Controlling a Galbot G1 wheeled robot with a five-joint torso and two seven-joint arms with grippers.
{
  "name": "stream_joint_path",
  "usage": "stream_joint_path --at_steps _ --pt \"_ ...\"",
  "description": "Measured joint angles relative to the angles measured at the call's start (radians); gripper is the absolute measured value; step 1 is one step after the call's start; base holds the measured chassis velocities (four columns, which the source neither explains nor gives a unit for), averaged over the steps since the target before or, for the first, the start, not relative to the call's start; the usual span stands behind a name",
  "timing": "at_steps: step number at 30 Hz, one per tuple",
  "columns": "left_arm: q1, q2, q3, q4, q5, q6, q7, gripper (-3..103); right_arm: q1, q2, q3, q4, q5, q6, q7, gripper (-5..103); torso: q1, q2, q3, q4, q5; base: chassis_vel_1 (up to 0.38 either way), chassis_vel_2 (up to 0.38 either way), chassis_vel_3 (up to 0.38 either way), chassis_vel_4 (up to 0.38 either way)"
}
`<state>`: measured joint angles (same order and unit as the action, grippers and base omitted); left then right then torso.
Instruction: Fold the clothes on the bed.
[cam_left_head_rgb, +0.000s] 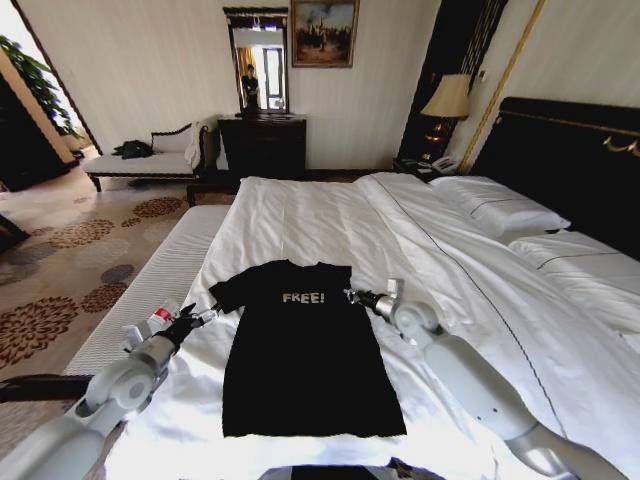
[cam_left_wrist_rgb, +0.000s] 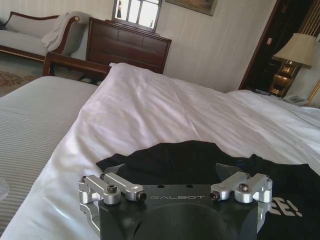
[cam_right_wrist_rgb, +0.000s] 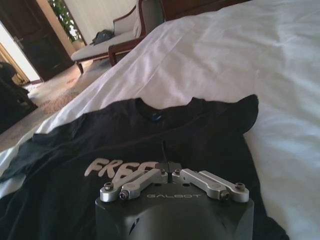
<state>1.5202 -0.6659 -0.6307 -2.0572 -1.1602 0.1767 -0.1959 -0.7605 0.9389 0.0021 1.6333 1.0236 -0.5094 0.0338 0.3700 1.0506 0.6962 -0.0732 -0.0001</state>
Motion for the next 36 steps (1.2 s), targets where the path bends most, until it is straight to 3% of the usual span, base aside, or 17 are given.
stream_joint_path --at_steps 24,26,28,29,36 --pt "0.088 -0.037 -0.123 -0.006 0.001 -0.017 0.040 100 0.111 0.045 -0.210 -0.139 -0.063 0.029 -0.017 -3 0.000 0.000 0.000 0.0001 0.0000 0.000 0.000 0.000 0.000" --pt "0.095 -0.042 -0.131 -0.006 0.001 -0.018 0.043 100 0.111 0.046 -0.220 -0.143 -0.070 0.031 -0.019 8 0.000 0.000 0.000 0.0001 0.0001 0.000 0.000 0.000 0.000" --pt "0.096 -0.044 -0.133 -0.006 0.001 -0.019 0.044 100 0.110 0.046 -0.220 -0.140 -0.070 0.032 -0.019 8 0.000 0.000 0.000 0.0001 0.0000 0.000 0.000 0.000 0.000" --pt "0.097 -0.047 -0.135 -0.006 0.001 -0.020 0.044 100 0.105 0.044 -0.219 -0.126 -0.070 0.033 -0.019 19 0.000 0.000 0.000 0.0001 0.0001 0.000 0.000 0.000 0.000" --pt "0.094 -0.061 -0.125 -0.007 0.008 -0.020 0.040 100 0.072 0.033 -0.150 -0.024 -0.070 0.056 -0.006 40 0.000 0.000 0.000 0.0001 0.0000 0.000 0.000 0.000 0.000"
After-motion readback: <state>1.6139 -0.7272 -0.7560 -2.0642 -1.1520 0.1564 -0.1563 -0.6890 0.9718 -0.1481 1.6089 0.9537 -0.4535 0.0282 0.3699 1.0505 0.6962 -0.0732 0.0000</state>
